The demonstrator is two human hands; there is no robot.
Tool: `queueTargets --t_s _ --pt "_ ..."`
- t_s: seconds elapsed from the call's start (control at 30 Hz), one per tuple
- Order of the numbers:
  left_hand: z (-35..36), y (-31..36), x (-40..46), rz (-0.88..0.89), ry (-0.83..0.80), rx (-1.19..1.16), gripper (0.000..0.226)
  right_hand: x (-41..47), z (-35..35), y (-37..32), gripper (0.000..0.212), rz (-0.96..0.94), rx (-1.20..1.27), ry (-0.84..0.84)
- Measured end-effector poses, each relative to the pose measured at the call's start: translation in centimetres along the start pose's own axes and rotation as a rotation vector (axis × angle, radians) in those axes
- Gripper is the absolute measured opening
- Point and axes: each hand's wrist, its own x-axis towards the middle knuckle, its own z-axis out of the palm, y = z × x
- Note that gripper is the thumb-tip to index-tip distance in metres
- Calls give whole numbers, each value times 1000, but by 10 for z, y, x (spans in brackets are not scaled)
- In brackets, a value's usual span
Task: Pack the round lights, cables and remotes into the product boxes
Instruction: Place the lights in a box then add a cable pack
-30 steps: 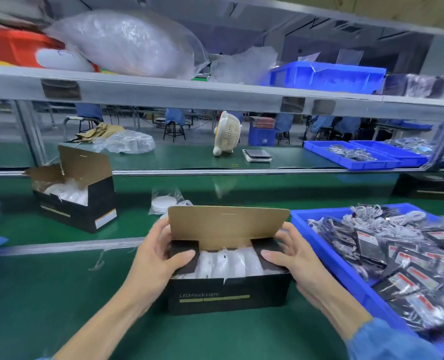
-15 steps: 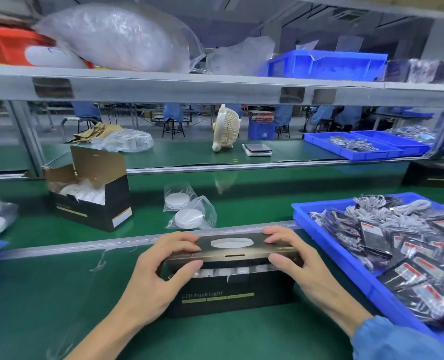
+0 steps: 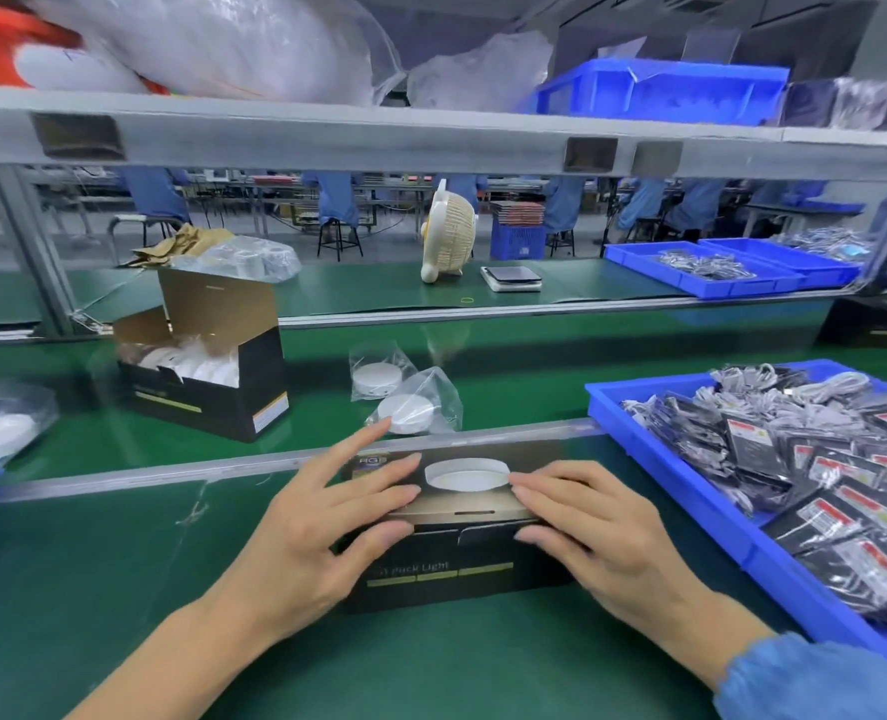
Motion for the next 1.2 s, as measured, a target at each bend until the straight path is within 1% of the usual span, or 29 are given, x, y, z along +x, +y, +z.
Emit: queueTargets --t_s 0.1,0.2,0.27,0.33,0.4,0.47,0.57,0.6,0.7,0.8,1.0,1.13,1.2 --pt "-4 0 3 -96 -73 -50 33 -1 1 -2 25 55 51 36" --pt "-6 2 0 -75 -161 1 45 0 0 -9 23 78 28 29" --pt "-8 3 0 -66 -180 26 50 2 -2 -17 23 77 -66 10" --pt "-8 5 -2 -50 -182 61 46 4 -6 -22 23 67 -190 -7" --pt "-5 7 -5 -10 -201 124 42 5 -8 -24 17 14 -244 -23" --pt "1 8 -8 -13 -173 131 40 4 -3 -27 16 -43 -224 -40" --pt "9 11 -12 -58 -74 73 36 7 3 -27 27 -79 -186 -1" --pt "10 11 -12 -62 -49 55 36 9 4 -27 26 -108 -199 6" --pt "14 8 -12 -60 -16 52 37 18 6 -22 19 -191 -274 -45" --pt "16 10 -12 -52 6 53 35 27 10 -20 22 -228 -299 -107" --pt "16 11 -12 -66 6 43 35 23 10 -11 14 -254 -106 -56" --pt "17 12 -12 -77 15 22 34 23 13 -13 11 -125 71 -5" --pt "17 13 -12 -94 12 11 34 25 13 -16 14 -41 158 -20"
